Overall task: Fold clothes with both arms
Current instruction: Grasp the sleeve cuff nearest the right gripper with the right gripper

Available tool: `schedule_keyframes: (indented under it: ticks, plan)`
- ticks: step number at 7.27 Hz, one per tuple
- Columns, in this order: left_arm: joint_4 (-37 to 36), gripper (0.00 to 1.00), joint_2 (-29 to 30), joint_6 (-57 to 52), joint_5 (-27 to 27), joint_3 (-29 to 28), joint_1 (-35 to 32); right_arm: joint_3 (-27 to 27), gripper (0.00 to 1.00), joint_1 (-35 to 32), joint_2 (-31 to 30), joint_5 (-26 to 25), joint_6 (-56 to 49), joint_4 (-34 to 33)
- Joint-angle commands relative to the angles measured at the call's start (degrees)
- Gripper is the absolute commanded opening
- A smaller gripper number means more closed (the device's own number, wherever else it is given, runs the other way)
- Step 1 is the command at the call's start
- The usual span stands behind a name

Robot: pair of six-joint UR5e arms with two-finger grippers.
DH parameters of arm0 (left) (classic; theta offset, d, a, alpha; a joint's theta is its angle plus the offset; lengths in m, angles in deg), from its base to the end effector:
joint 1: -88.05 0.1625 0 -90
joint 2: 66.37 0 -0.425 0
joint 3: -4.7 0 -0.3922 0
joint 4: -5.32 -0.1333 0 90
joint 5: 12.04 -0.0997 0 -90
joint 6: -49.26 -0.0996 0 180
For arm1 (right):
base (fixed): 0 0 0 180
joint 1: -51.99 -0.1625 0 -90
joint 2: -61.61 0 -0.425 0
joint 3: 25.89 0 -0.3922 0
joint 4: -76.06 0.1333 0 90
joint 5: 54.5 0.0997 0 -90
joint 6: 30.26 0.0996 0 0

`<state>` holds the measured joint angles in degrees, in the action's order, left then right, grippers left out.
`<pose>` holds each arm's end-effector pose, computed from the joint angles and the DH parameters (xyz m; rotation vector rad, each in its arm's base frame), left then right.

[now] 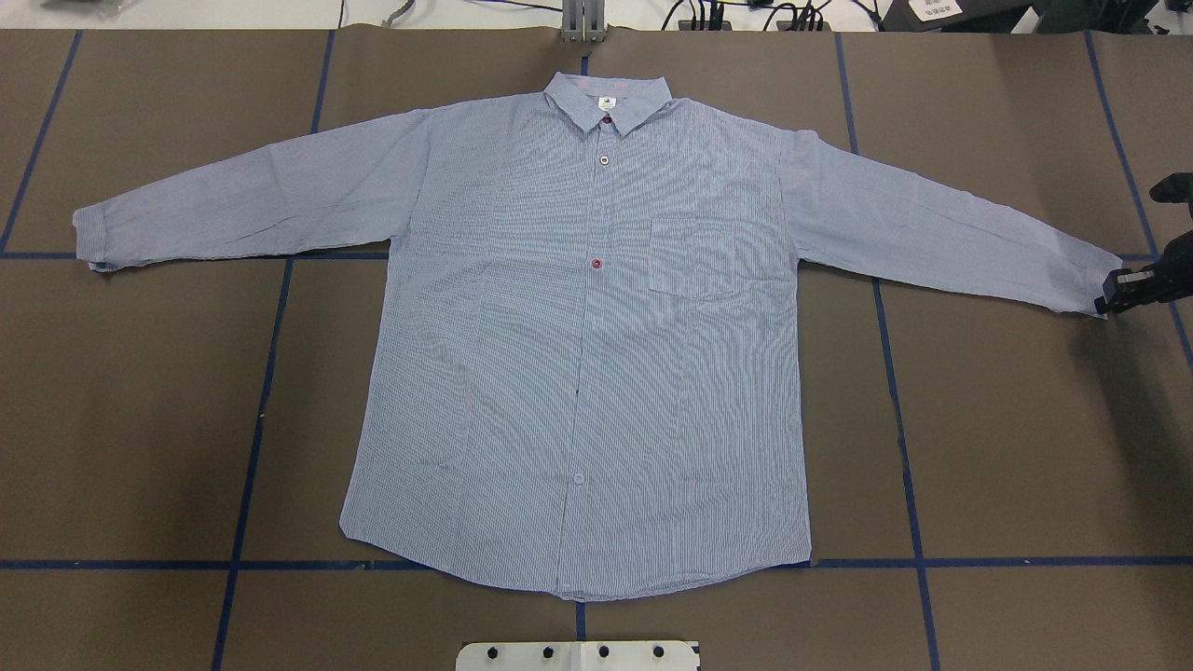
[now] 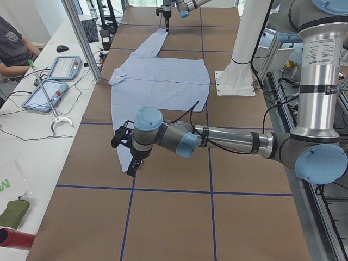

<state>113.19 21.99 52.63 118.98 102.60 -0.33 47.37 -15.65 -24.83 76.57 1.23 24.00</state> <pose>-0.0538 -0.5011 0.5724 0.3717 0.7218 0.1219 -0.1390 -0.5162 0.7025 0.0491 -0.8153 -0.0045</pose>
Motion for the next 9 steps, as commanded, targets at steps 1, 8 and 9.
schedule_keyframes:
  ticks: [1, 8, 9]
  plan:
    - [-0.03, 1.0, 0.05, 0.84, -0.07, 0.19, 0.05, 0.39, 0.0, -0.03, 0.04, -0.03, 1.38, 0.2]
    - [-0.03, 1.0, 0.05, 1.03, -0.33, 0.19, 0.05, 16.91, 0.0, 0.57, 5.19, 3.21, 1.47, -0.32]
    - [-0.03, 1.0, 0.05, 1.03, -0.33, 0.11, 0.05, 16.48, 0.0, 2.41, 10.45, 5.49, 2.43, -2.33]
